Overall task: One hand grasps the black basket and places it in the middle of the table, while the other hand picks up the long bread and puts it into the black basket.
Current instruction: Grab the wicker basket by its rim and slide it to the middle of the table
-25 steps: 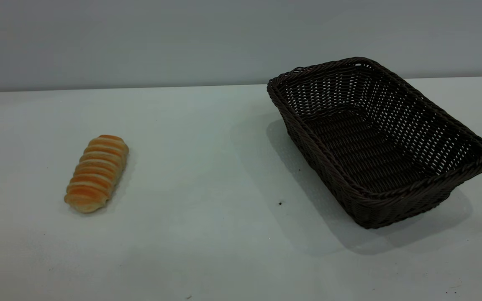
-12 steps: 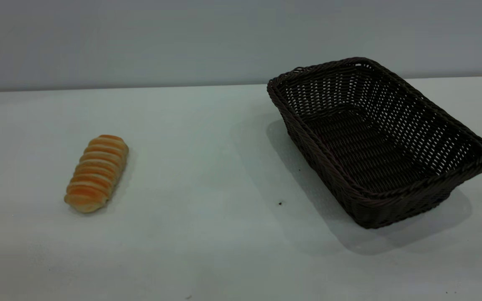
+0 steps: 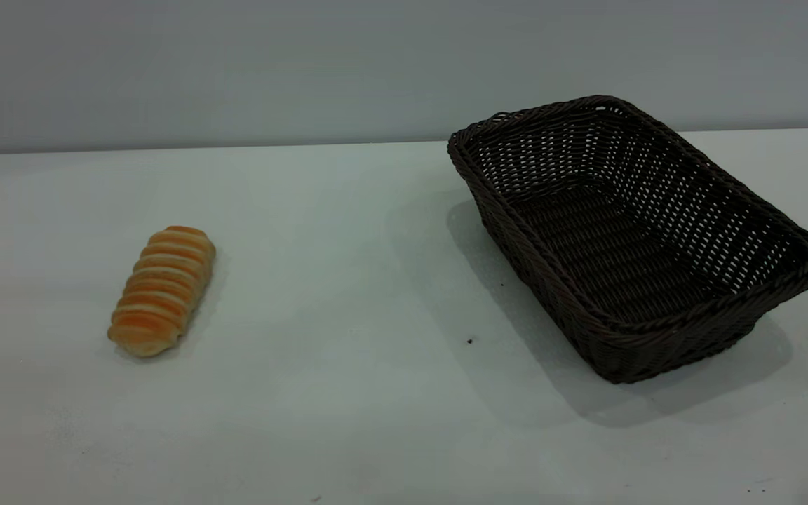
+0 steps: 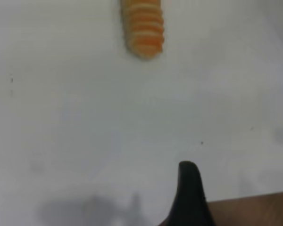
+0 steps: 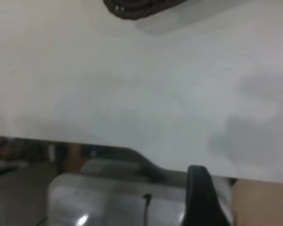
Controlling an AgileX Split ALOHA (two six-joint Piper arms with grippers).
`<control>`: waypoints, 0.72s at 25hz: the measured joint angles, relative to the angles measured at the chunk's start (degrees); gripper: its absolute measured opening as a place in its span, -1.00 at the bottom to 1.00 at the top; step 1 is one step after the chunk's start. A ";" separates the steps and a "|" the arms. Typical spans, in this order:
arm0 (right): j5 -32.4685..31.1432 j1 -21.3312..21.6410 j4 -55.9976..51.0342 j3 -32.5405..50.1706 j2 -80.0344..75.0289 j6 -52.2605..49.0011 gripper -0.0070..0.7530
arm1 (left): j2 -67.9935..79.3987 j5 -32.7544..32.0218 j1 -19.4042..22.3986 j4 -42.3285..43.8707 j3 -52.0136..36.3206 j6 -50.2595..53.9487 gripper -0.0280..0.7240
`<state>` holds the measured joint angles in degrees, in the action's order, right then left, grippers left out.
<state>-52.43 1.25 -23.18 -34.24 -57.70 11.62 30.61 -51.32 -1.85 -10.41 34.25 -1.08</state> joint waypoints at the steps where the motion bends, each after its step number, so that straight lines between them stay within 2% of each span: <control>1: 0.98 0.00 -1.47 0.00 -2.69 0.50 0.31 | 0.68 -0.17 0.00 0.19 1.15 0.37 0.63; 8: 15.61 0.00 -14.16 -0.12 -16.01 1.82 0.31 | 2.80 -1.32 0.00 1.07 3.36 2.57 0.63; 18: 27.57 0.00 -34.59 -0.20 -28.97 2.70 0.31 | 2.86 -4.26 0.00 3.16 3.36 2.26 0.63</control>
<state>-24.86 1.25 -57.77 -34.44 -86.67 14.32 33.48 -55.57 -1.85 -7.25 37.62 1.17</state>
